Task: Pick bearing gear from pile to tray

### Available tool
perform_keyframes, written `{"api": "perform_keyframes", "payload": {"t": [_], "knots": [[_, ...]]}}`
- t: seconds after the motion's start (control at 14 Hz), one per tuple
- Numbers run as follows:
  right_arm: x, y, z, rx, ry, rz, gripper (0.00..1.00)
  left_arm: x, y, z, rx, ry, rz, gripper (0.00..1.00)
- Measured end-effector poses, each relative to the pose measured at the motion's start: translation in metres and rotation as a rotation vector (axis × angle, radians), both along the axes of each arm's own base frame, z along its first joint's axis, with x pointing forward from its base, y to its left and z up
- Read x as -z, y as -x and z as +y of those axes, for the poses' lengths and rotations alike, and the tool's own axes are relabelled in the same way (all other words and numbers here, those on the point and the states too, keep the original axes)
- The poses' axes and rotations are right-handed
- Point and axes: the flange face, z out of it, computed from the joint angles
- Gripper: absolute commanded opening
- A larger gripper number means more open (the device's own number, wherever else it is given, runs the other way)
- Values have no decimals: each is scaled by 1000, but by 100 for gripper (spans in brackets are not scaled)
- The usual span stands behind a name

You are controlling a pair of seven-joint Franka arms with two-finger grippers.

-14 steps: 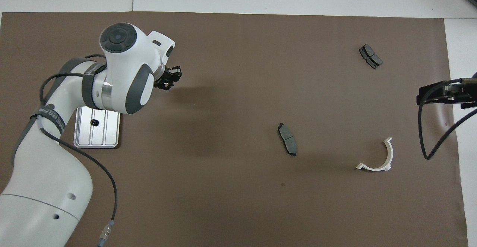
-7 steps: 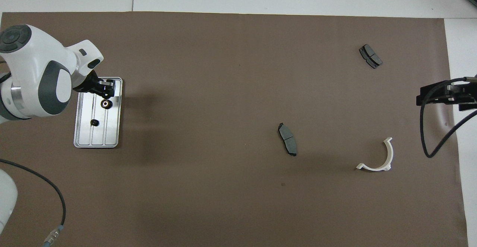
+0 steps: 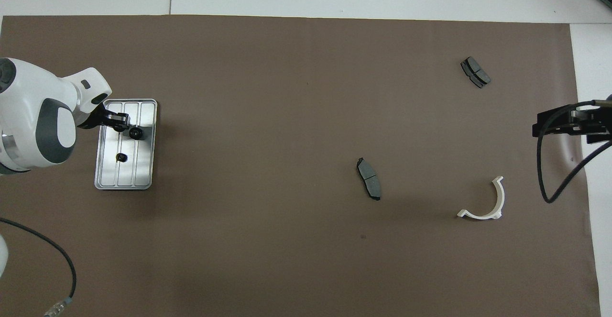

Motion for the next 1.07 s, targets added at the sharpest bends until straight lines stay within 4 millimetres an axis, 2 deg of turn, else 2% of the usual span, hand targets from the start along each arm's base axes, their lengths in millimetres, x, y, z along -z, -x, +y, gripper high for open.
{"api": "perform_keyframes", "payload": {"t": [0.07,0.21,0.36,0.57,0.71,0.86,1.07], "knots": [[-1,0,0,-1,0,-1,100,-3,0,0,1,0,-6,99],[-2,1,1,-3,0,2,100,-18,-2,-1,2,3,-22,100],[-2,2,2,-4,-1,10,100,-48,-4,-3,9,13,-17,100],[-3,3,2,-4,4,10,100,-128,-5,-9,28,31,-20,100],[-3,3,2,-5,4,10,100,-184,6,-11,36,43,-39,100],[-3,3,2,-5,4,10,100,-229,27,-11,31,56,-51,100],[-3,3,2,-5,4,10,100,-286,72,-10,33,45,-8,100]]}}
